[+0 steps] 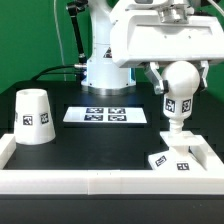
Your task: Assemble lamp
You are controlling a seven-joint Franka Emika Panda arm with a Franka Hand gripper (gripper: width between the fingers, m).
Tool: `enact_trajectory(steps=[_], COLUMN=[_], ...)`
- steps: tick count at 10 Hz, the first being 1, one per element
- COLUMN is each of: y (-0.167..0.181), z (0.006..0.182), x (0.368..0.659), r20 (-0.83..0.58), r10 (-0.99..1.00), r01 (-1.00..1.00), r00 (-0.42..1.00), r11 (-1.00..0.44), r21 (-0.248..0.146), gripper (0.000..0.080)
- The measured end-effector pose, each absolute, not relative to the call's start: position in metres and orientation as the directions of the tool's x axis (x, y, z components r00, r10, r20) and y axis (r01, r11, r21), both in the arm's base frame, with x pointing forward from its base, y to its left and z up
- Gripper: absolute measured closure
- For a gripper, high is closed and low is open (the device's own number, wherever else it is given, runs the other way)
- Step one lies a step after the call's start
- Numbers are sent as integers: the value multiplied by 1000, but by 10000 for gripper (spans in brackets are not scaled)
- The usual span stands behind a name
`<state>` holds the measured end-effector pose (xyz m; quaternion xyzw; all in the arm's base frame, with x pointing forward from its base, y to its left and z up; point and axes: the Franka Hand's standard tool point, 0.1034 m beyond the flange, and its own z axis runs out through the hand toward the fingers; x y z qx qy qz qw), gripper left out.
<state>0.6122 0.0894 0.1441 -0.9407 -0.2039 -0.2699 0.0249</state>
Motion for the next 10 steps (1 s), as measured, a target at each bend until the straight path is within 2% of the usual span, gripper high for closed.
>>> enact_trajectory(steps=[10], y=[95], z=[123], x=[602], r20=[492], r10=[372], r01=[403], r00=[787], r11=[-914], r21=[46], gripper=[225])
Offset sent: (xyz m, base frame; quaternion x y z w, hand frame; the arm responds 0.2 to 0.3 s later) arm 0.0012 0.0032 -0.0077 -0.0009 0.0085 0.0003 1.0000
